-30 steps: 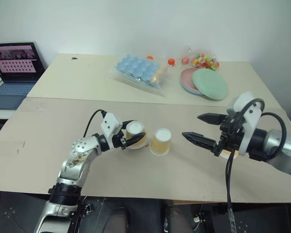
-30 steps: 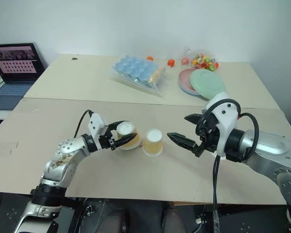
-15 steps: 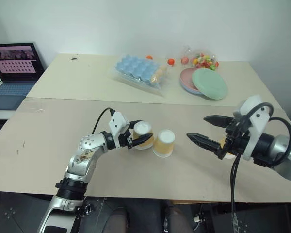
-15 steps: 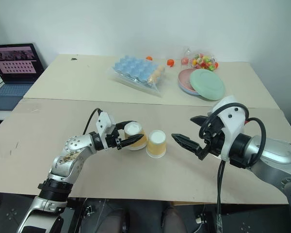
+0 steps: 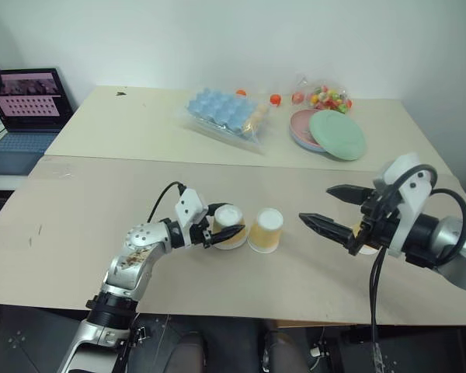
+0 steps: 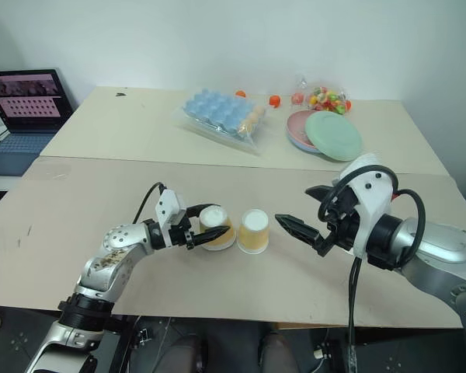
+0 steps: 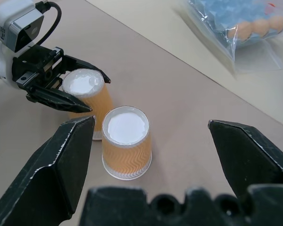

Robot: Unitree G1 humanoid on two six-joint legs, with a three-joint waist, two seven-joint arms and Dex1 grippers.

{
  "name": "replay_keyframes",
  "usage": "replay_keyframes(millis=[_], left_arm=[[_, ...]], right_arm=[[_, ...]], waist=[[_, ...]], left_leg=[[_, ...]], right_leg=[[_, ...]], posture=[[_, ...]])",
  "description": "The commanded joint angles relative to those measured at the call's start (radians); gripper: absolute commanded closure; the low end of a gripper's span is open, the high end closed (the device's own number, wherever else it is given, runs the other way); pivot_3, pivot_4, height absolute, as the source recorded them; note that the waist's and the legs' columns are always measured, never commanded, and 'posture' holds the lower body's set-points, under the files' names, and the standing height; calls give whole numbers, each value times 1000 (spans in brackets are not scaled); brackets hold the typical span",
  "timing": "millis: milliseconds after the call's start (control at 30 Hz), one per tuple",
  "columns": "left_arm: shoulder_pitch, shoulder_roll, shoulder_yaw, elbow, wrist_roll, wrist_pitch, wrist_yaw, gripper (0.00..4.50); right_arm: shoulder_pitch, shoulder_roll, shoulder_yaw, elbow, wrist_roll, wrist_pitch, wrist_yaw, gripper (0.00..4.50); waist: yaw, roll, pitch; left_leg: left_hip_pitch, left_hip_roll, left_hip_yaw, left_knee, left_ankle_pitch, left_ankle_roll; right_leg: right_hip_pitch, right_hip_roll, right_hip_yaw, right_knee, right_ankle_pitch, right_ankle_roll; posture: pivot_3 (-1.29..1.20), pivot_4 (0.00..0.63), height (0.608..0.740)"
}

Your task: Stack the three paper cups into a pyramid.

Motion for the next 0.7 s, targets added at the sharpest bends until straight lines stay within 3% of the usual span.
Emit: replay_keyframes(millis=[33, 467, 533, 600, 700], left_arm=[[-7, -7, -9, -6, 12, -40, -6, 1778], [-14, 9, -27, 36, 36, -83, -38, 1778], [-17, 7, -28, 37, 34, -83, -44, 869], [-34, -3, -24, 39, 31, -78, -38, 231], [-59, -18, -8, 45, 17, -61, -24, 55]], right_arm=[[-25, -19, -18, -8, 6, -27, -1, 0], [-29, -19, -19, -16, 11, -25, -18, 0], [-28, -20, -21, -16, 13, -26, -20, 0], [-27, -21, -22, -13, 11, -27, -20, 0], [-29, -22, -19, -11, 7, -28, -18, 0]], waist=[[0, 0, 0], [0, 0, 0], [0, 0, 0], [-1, 0, 0], [0, 0, 0]], left_leg=[[0, 0, 0, 0, 0, 0], [0, 0, 0, 0, 0, 0], [0, 0, 0, 0, 0, 0], [0, 0, 0, 0, 0, 0], [0, 0, 0, 0, 0, 0]], right_leg=[[0, 0, 0, 0, 0, 0], [0, 0, 0, 0, 0, 0], [0, 0, 0, 0, 0, 0], [0, 0, 0, 0, 0, 0], [0, 0, 0, 0, 0, 0]], posture=[[0, 150, 736], [0, 150, 736], [0, 150, 736], [0, 150, 736], [0, 150, 736]])
